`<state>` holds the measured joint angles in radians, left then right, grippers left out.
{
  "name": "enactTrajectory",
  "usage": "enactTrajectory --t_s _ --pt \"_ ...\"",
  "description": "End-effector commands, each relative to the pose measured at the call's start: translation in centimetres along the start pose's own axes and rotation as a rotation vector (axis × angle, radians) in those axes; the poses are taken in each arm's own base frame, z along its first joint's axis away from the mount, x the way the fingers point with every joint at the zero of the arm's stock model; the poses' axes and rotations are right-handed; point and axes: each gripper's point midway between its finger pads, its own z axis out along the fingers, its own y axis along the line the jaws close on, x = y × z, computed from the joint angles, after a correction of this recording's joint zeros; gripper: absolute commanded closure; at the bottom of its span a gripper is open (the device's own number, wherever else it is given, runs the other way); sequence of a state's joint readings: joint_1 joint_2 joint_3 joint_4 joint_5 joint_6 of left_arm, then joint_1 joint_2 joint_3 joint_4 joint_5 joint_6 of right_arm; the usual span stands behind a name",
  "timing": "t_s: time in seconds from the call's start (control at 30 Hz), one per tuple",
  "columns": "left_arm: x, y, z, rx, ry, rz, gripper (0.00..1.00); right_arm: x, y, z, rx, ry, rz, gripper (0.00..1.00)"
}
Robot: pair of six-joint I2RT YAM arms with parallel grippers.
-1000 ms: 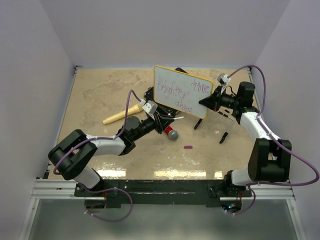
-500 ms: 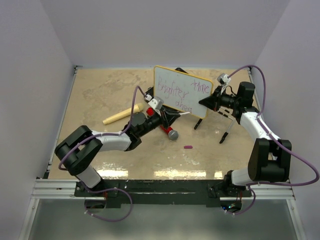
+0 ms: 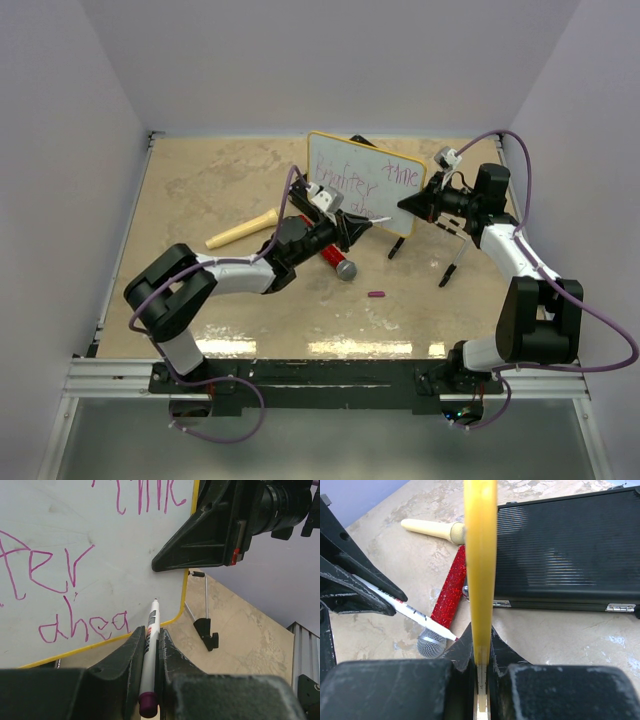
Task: Write a sentence on the whiteboard
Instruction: Write with the whiteboard marker without the cap on the whiteboard.
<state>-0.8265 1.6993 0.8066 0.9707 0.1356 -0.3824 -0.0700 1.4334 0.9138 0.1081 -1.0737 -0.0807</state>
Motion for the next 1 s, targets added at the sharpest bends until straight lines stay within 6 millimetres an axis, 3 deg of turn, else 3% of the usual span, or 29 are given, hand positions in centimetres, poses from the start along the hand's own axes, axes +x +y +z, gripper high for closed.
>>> enactTrajectory --t_s 0.0,0.73,0.97 --pt "-2.1 -0.4 1.2 0.001 -0.063 0.042 1.00 -0.5 1.0 0.1 -0.044 -0.008 -0.022 1.00" --pt "-2.7 0.2 2.5 -0.022 -0.078 0.068 1.00 -0.4 0.9 0.1 -0.044 -0.008 -0.021 1.00" --pt "-1.5 0.8 2.5 -0.038 -0.044 0.075 1.00 -0.4 1.0 0.1 -0.046 -0.007 -0.021 1.00"
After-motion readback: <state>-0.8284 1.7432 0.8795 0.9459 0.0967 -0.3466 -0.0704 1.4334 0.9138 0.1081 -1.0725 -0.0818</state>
